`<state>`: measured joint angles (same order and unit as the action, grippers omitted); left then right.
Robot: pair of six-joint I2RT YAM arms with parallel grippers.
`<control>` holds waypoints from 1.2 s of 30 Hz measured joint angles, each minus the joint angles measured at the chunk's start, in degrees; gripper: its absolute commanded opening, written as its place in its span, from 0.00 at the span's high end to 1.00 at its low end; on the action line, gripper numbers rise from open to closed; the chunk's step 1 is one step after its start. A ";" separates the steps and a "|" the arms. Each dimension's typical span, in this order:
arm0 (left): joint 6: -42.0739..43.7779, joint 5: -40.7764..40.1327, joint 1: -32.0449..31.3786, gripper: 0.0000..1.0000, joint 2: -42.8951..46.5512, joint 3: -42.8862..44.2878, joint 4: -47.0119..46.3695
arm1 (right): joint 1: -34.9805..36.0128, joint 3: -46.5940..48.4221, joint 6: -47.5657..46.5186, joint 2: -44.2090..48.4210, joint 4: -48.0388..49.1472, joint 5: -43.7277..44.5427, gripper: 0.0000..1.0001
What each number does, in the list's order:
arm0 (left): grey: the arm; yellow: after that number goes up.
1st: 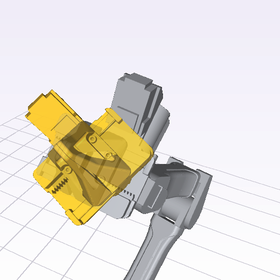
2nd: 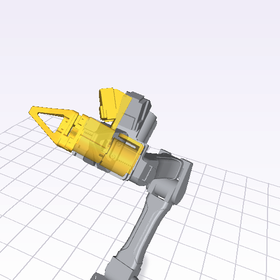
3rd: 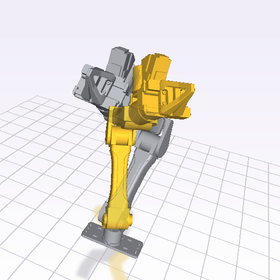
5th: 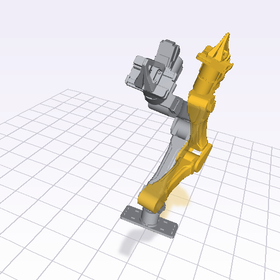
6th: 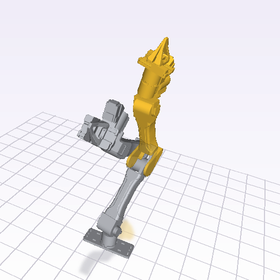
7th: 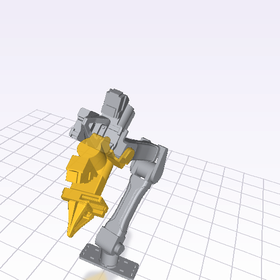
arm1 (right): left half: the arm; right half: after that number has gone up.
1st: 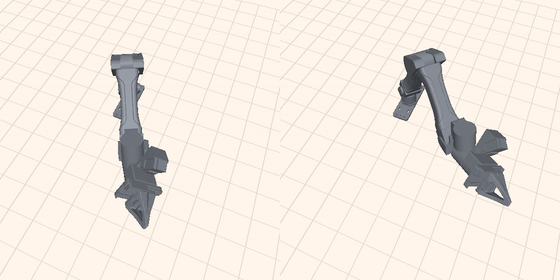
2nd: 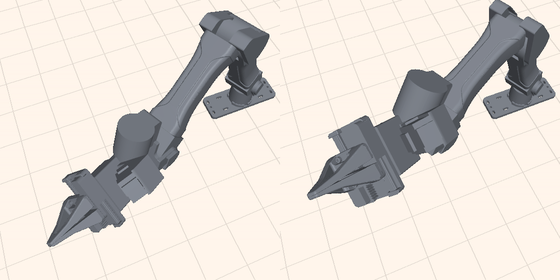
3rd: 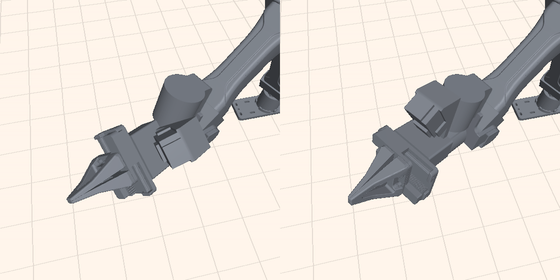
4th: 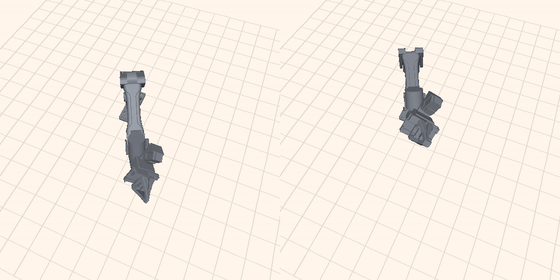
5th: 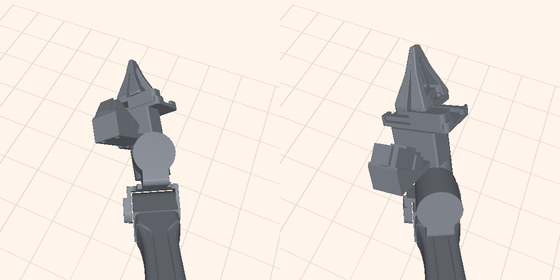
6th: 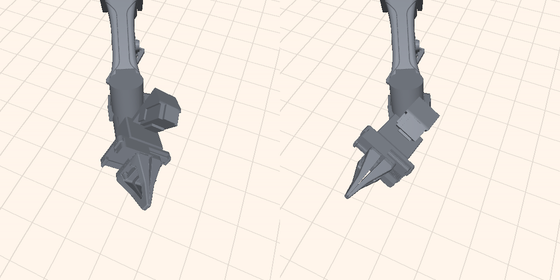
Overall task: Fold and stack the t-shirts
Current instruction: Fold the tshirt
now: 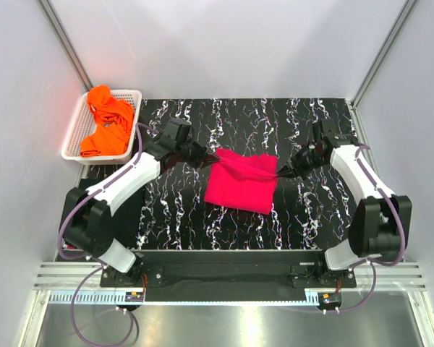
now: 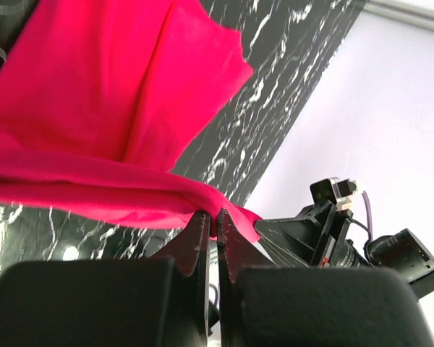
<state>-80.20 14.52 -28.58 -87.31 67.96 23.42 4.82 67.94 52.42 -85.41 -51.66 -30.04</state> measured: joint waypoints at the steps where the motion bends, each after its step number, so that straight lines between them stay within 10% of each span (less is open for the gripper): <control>1: 0.35 0.39 0.50 1.00 -1.29 0.83 -0.15 | -0.35 1.09 -0.39 -1.33 0.07 -0.13 1.00; 36: 6.91 7.82 7.37 0.99 -27.96 21.33 -3.04 | -6.38 24.28 -8.76 -31.93 5.57 -7.37 0.98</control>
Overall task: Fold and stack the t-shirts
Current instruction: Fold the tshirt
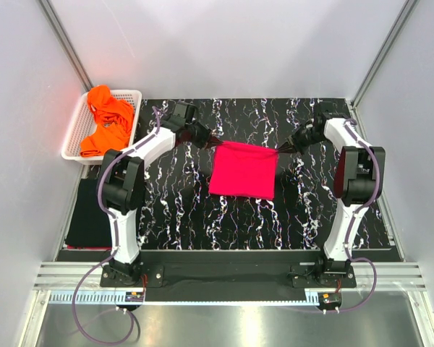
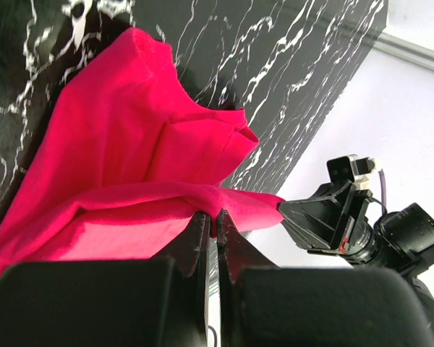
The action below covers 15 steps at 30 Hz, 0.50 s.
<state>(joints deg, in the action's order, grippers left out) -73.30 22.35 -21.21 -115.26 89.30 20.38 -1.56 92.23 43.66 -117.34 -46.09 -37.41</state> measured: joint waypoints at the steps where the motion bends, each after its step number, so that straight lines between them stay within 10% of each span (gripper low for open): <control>1: 0.02 0.00 0.15 0.98 -0.37 0.39 -0.20 | 0.00 0.59 0.00 -0.66 0.02 -0.22 0.98; 9: 0.59 0.07 1.27 0.88 -3.82 2.12 -0.66 | 0.00 4.24 0.02 -5.14 0.50 -1.22 0.89; 15: 7.50 -1.14 2.49 0.48 -11.45 11.43 2.47 | -0.83 12.98 -2.16 -13.25 1.05 -0.90 0.39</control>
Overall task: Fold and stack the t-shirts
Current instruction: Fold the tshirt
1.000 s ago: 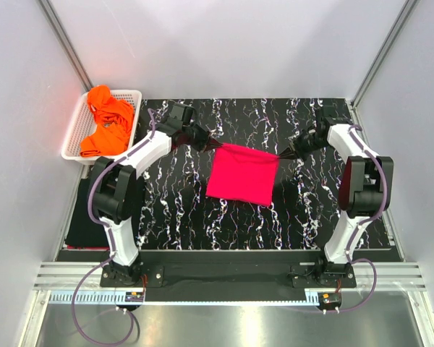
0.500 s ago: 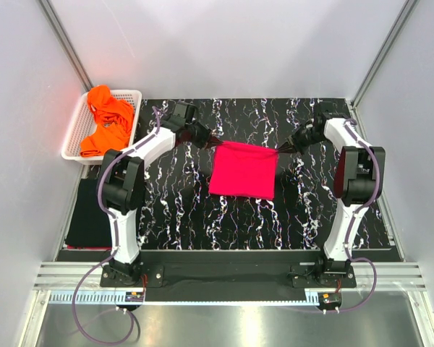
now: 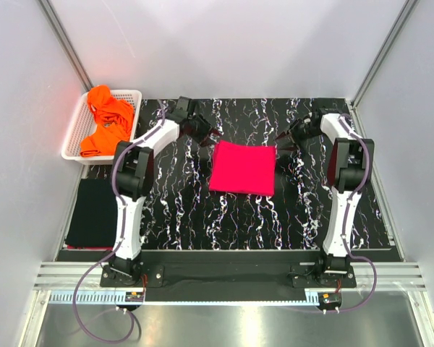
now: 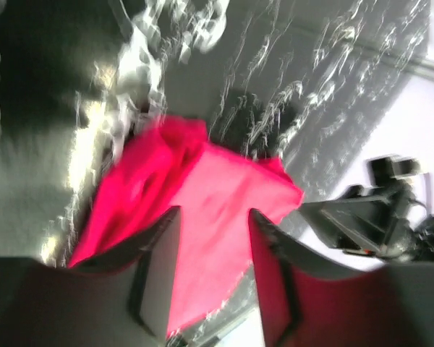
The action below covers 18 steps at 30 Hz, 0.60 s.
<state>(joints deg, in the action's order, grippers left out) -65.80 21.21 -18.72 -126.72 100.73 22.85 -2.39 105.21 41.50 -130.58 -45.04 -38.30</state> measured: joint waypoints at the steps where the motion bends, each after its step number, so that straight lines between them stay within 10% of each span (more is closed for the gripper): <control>1: 2.97 -0.98 0.22 0.47 -3.04 5.92 4.22 | -0.57 2.27 -0.57 -1.75 0.48 0.26 0.38; 5: 14.62 -6.16 0.52 0.43 -6.97 17.46 11.43 | -3.10 6.19 -3.96 -3.06 0.31 1.60 0.34; 11: 22.29 -4.48 -0.20 0.36 8.96 -1.95 8.46 | -3.56 -5.31 -7.15 8.13 3.61 0.68 0.27; 18: 32.24 0.24 -2.62 0.31 6.25 -1.25 6.67 | -1.25 -13.38 -11.61 13.35 7.15 -1.42 0.25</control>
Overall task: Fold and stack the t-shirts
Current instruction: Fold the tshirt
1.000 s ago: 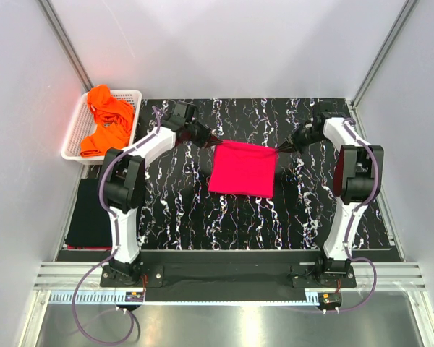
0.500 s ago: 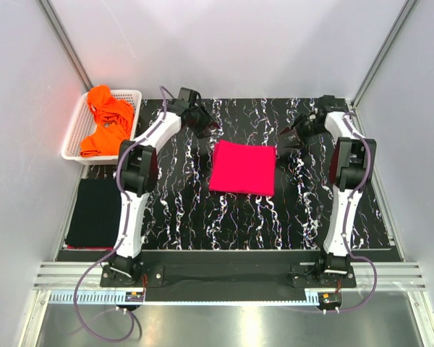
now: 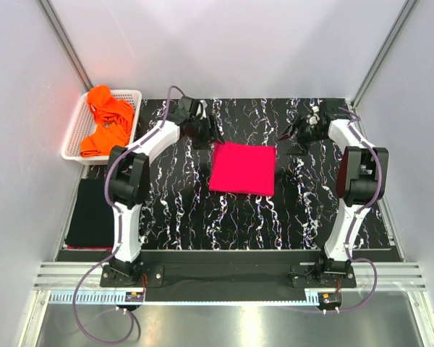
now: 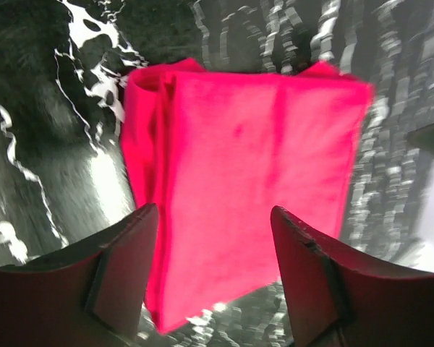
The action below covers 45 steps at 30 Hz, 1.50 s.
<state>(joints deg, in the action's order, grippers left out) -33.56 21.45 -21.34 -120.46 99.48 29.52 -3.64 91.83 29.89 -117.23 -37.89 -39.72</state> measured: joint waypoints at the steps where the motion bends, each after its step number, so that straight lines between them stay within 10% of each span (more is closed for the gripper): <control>1: 1.20 -0.02 -0.09 0.31 -1.33 0.57 0.11 | 0.00 -0.37 -0.55 -0.24 0.28 0.00 0.25; 22: 9.49 -4.31 -1.27 0.31 -15.87 12.96 0.42 | 0.35 0.22 -5.75 -8.48 5.60 -0.52 0.25; 28: 9.42 -1.14 0.09 0.57 -17.75 14.62 0.11 | 0.63 2.51 -6.03 -12.55 7.04 -1.84 0.55; 40: 9.35 3.04 1.57 1.00 -18.47 14.38 -0.37 | 1.05 4.85 -3.69 -14.36 10.19 -2.01 0.76; 43: 9.51 3.61 1.86 0.98 -18.47 14.27 -0.70 | 1.05 6.43 -2.49 -15.67 10.75 -2.01 0.86; 44: 9.53 3.69 1.95 0.67 -18.47 14.23 -0.74 | 1.05 6.69 -2.12 -15.96 10.97 -2.01 0.58; 45: 9.53 3.96 2.14 0.67 -18.47 13.92 -1.03 | 1.05 7.06 -1.42 -16.37 11.10 -2.01 0.58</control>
<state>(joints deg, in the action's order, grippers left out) -24.03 25.41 -19.20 -138.93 113.40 28.49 -2.59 98.89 28.47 -133.60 -26.79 -41.74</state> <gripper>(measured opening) 0.093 0.142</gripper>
